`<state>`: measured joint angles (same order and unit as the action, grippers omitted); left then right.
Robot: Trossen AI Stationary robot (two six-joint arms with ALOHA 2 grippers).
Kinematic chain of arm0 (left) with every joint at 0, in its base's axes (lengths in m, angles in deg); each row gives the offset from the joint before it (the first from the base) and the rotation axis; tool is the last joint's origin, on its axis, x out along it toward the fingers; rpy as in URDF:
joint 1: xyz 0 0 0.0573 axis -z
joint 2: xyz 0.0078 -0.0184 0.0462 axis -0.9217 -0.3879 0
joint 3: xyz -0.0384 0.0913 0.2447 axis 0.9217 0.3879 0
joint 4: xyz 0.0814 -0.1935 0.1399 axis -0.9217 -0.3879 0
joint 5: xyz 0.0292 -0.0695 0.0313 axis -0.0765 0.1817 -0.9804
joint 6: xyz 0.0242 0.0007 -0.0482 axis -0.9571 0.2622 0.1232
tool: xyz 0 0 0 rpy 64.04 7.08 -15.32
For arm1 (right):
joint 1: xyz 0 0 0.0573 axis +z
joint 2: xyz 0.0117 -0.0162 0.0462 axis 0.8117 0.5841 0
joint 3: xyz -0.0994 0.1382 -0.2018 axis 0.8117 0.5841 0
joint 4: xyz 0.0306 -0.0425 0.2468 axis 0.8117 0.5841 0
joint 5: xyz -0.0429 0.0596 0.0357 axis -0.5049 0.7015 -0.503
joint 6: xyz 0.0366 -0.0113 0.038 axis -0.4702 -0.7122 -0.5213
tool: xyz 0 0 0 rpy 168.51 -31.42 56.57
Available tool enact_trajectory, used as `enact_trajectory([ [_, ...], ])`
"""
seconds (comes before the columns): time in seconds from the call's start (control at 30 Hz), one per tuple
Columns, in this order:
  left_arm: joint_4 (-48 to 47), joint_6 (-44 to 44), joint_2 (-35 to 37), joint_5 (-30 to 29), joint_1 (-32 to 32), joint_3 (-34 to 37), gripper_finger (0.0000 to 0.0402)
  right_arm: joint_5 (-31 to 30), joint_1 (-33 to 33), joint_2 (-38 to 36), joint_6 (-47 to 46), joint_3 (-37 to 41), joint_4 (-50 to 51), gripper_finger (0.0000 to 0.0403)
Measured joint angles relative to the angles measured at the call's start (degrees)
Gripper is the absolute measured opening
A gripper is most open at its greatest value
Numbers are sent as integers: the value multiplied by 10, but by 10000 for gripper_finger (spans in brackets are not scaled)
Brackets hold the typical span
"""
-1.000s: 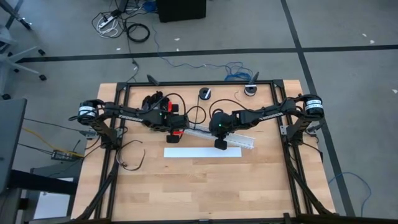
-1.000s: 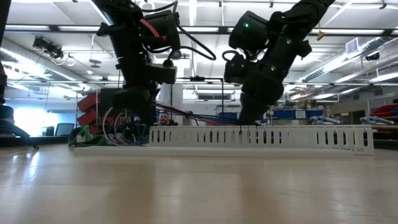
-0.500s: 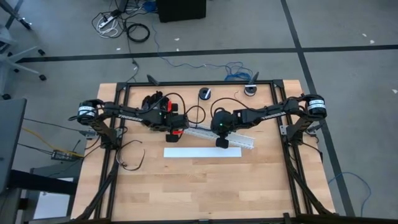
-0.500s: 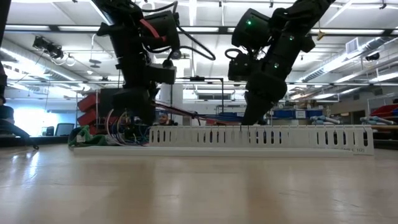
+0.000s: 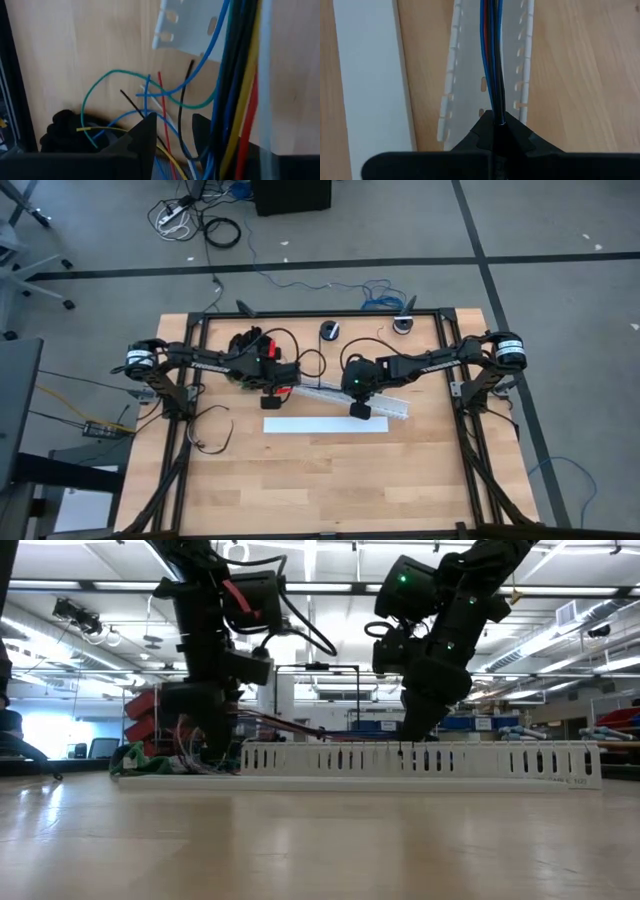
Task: Ziptie cables
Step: Put the ziptied cables into the white cable duct
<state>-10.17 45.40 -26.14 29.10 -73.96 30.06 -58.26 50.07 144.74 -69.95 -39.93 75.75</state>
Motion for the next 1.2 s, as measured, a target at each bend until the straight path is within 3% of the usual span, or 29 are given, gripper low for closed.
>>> enact_trajectory([
  [0.23, -37, 22, 0, -8, -13, 0, 120, 0, 0, 0, -4, 0, 11, 8],
  [0.47, -65, 25, 0, -52, -31, 0, 119, -11, 9, 0, -12, 0, 12, 8],
  [0.83, -67, 11, 1, -54, -83, 0, 119, -60, 27, 0, -36, 0, 62, 8],
  [1.2, -65, 10, 1, -52, -94, 0, 119, -67, 27, 0, -44, 0, 74, 8],
])
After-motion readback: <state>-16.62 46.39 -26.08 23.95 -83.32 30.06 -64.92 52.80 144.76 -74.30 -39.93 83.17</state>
